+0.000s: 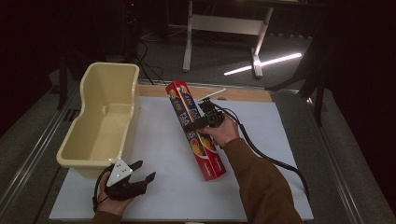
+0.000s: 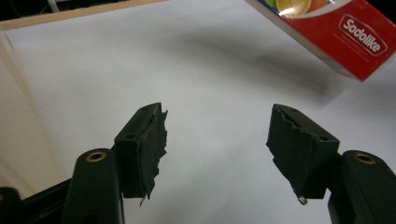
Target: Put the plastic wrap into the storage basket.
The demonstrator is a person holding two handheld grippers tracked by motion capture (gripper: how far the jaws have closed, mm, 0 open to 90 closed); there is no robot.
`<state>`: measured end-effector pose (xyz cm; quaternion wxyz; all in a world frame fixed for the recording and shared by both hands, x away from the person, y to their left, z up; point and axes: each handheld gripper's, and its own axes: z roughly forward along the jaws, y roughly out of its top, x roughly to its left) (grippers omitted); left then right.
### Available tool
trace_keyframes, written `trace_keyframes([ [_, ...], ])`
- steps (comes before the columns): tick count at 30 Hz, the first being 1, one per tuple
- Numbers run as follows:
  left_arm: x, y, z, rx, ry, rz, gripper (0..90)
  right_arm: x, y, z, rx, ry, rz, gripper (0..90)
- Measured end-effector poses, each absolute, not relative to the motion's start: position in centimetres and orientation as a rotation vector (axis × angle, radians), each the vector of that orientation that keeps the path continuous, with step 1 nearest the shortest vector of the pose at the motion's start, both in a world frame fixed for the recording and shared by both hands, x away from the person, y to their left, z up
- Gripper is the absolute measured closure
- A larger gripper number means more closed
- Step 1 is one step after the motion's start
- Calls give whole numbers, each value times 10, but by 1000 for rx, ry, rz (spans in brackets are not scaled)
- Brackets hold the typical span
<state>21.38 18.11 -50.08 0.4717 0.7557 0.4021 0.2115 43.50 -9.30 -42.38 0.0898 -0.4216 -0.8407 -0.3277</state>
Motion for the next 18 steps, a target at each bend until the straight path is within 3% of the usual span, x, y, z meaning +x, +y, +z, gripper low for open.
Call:
trace_keyframes([
  [18,209,182,-500,1848,990,531,351,456,-67,-396,-1299,-2356,-1124,407],
])
